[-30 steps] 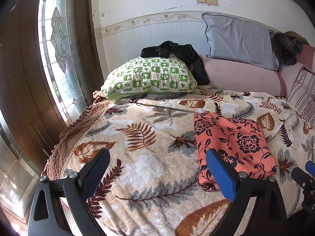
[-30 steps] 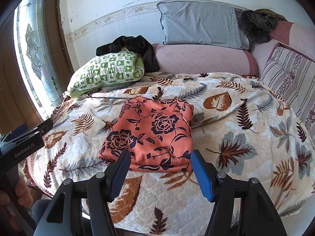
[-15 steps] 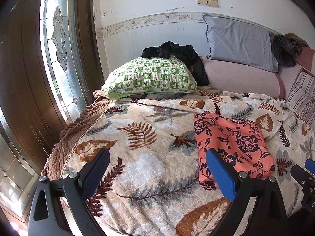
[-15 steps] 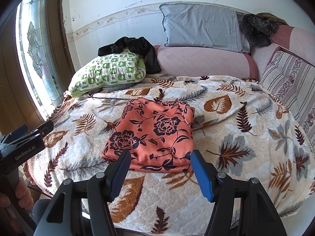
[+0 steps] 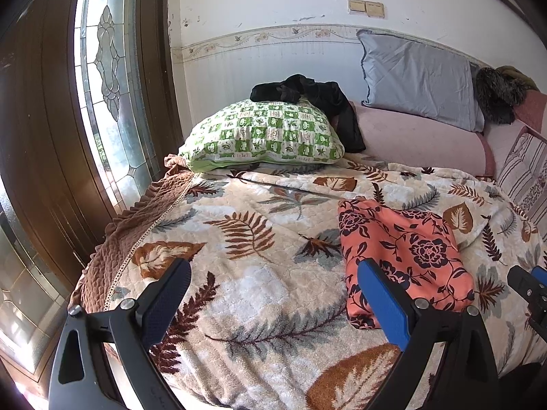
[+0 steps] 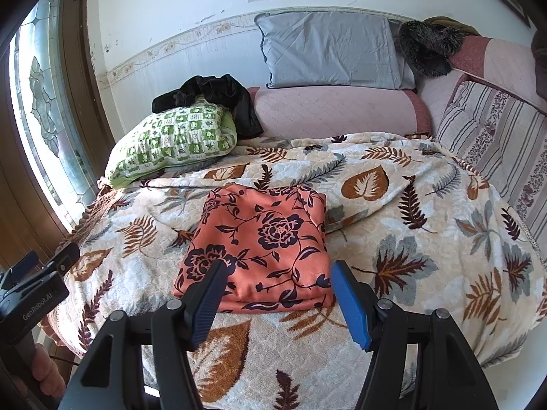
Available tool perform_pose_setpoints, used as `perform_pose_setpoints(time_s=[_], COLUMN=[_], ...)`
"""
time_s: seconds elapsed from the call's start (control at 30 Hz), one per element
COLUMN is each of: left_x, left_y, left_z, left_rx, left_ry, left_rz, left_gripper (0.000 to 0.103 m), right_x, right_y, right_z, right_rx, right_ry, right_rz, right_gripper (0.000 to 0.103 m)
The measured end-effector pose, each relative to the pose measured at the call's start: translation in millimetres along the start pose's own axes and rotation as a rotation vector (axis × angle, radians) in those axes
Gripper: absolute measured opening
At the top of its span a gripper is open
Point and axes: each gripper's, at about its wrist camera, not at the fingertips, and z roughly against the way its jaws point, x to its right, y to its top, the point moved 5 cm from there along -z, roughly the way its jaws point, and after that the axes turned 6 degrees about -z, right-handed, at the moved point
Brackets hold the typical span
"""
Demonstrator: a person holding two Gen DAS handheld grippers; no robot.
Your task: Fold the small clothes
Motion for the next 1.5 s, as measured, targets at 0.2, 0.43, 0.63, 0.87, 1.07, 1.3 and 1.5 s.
perform_pose_setpoints(time_s=[0.2,0.43,0.63,0.87,1.07,1.3,1.5], left_x=[-2,-3,-3,0,1,2,1], left_y=[0,-1,-2,-5,-11,-17,-19], left_z=[0,0,0,-4,-13,-22,-25], left_rx=[0.000,0.002,0.003,-0.004,-0.018,-0.038,-0.044], left_ry=[0.000,-0.007,-0.011,-0.020,-0.023,-0.021,-0.025], left_rz=[0.005,0.009,0.015,0.004,0.011,0.013,0.016], left_gripper=[0.098,0.098,0.098,0.098,0.098,0.098,0.098], right_x=[-8,-10,-15,-13,-14,-13,-13], right_y=[4,6,5,1,-2,-5,-6], right_z=[3,3,3,-5,-13,-24,-29], right_rx=[0.014,0.019,0.020,0.004,-0.008,-0.024,-0.029], right_ry=[-0.001,-0.005,-0.007,-0.015,-0.017,-0.017,-0.020], right_rz=[0.009,0.002,0.007,0.001,0.006,-0.002,-0.009], right_gripper=[0.067,0.067,0.067,0.067,0.067,0.067,0.067])
